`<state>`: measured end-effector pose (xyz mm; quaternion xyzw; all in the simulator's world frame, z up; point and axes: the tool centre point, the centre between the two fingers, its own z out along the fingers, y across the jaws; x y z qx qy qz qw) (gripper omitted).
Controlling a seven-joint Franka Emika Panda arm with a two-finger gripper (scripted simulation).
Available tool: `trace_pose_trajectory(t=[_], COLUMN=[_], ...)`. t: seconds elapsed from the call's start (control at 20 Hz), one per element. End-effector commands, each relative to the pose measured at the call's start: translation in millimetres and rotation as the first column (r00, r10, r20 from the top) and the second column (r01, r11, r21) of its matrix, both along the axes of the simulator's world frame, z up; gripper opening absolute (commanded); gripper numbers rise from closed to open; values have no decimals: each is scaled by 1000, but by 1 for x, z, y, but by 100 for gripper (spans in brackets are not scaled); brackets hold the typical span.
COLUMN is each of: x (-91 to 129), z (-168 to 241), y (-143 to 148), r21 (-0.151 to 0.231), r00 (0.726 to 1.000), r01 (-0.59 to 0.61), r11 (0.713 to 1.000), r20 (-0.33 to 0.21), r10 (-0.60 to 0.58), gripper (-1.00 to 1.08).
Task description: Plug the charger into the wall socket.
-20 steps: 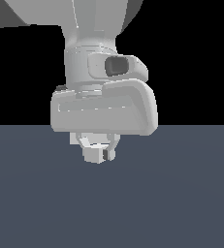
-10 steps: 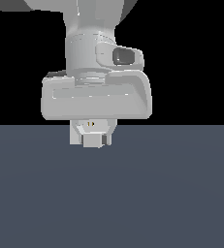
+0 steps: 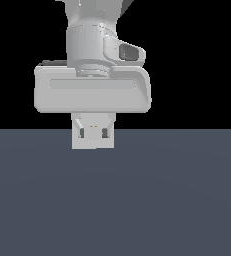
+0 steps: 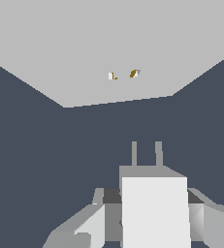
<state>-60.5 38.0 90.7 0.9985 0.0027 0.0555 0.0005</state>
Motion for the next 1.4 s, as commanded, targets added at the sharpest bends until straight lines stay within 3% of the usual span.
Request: trace_pose_trajectory(t=[0.0, 0.4, 0.9, 1.35], x=[1, 2, 4, 29], z=[3, 9, 9, 9], y=[2, 5, 5, 8], r21=[0, 1, 1, 1], r00=[999, 994, 993, 993], r01=[-42, -112, -116, -116], r11=[999, 994, 993, 993], r20=[-1, -2, -2, -2], r10=[42, 112, 116, 116], gripper=[-100, -100, -100, -100])
